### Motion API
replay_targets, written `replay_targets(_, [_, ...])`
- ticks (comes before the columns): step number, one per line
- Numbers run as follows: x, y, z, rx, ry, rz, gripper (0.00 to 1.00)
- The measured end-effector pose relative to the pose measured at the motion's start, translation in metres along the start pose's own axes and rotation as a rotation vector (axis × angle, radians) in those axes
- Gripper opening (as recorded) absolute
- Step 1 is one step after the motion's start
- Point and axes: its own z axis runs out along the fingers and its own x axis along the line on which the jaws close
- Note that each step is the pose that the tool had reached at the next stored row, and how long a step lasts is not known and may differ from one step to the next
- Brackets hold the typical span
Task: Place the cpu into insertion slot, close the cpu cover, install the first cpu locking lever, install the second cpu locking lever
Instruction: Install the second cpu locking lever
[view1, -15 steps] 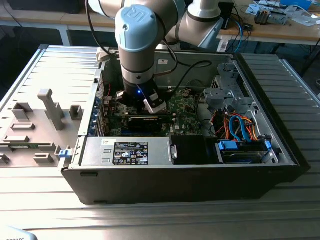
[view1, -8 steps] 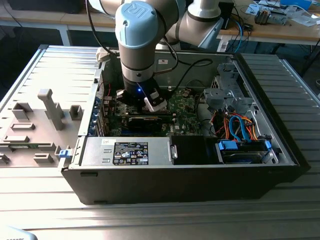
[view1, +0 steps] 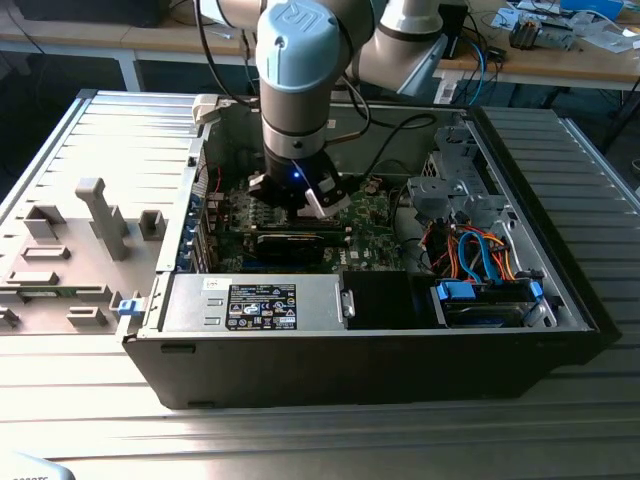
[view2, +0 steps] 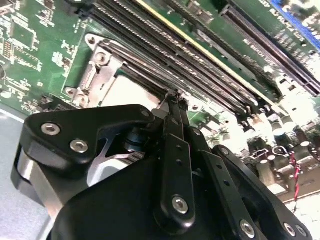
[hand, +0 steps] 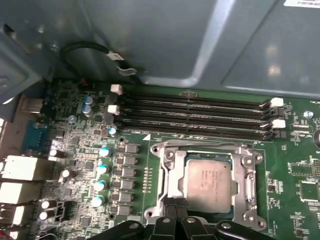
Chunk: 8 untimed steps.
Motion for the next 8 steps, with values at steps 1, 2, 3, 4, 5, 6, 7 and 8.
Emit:
replay_targets(1, [-0.0006,0.0003,0.0001,0.0017,0.0004,0.0,0.11])
replay_targets(2, [-0.0012,0.0006,0.0001,0.0035,0.0007,0.0,0.11])
replay_targets(3, [-0.0015,0.0012,0.0003,0.0062,0.001,0.0,0.11])
replay_targets(4, [-0.0019,0.002,0.0004,0.0089,0.0012,0.0,0.11])
replay_targets(5, [-0.0025,0.0046,0.0011,0.014,0.0016,0.0,0.11])
replay_targets(6, [-0.0028,0.0063,0.0016,0.0178,0.0019,0.0,0.11])
replay_targets(7, [-0.003,0.0083,0.0021,0.0244,0.0025,0.0,0.11])
replay_targets(8, [-0.0031,0.0095,0.0023,0.0282,0.0029,0.0,0.11])
